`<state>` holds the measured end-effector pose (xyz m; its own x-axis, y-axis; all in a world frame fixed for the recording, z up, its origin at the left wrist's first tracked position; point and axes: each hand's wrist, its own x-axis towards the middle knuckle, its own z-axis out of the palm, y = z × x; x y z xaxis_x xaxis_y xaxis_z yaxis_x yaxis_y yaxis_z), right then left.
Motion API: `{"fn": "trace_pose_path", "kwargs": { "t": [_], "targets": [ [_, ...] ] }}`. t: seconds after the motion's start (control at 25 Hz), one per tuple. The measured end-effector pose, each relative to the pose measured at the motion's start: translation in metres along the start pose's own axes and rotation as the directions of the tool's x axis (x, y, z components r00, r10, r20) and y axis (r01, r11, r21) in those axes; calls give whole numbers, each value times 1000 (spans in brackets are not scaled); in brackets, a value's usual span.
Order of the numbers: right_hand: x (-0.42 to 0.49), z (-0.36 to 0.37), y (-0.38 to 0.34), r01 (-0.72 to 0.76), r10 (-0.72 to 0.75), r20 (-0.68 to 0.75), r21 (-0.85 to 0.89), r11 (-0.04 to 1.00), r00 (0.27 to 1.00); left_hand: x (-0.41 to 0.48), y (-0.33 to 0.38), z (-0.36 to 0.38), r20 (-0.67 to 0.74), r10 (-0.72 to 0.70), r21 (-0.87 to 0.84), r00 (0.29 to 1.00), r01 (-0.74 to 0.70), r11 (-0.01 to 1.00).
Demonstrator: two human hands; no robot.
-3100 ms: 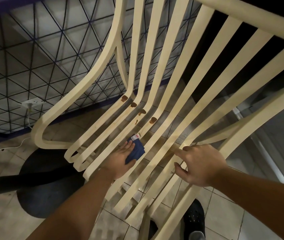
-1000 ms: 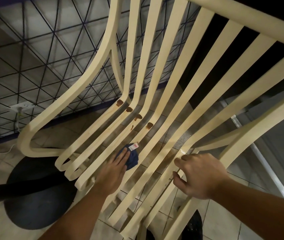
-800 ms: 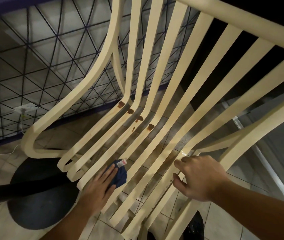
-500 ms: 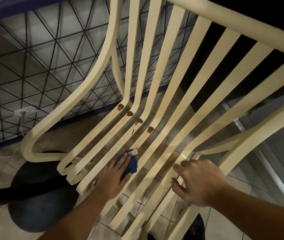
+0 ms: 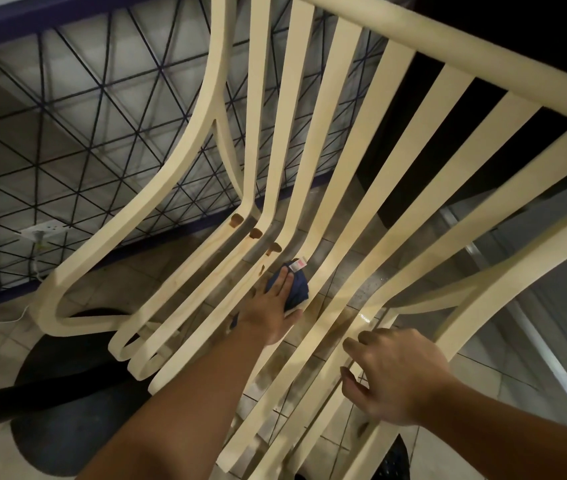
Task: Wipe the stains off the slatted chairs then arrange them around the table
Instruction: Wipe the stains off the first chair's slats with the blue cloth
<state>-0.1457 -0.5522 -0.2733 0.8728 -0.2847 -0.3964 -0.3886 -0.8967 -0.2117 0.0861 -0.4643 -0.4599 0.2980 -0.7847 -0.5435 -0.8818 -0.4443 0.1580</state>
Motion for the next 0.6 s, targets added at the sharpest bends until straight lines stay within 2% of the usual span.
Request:
{"fn": "trace_pose_path", "kwargs": {
  "t": [0.16, 0.32, 0.6],
  "targets": [
    [1, 1, 0, -1, 1, 4, -22, 1000, 1000, 12, 2, 3, 32, -1, -4, 999, 1, 1000],
    [1, 3, -1, -14, 14, 10, -39, 999, 1000, -3, -1, 11, -13, -21, -17, 1000, 21, 1000],
    [2, 3, -1, -27, 26, -6, -53, 998, 1000, -92, -37, 62, -117, -99, -86, 988, 89, 992]
  ]
}}
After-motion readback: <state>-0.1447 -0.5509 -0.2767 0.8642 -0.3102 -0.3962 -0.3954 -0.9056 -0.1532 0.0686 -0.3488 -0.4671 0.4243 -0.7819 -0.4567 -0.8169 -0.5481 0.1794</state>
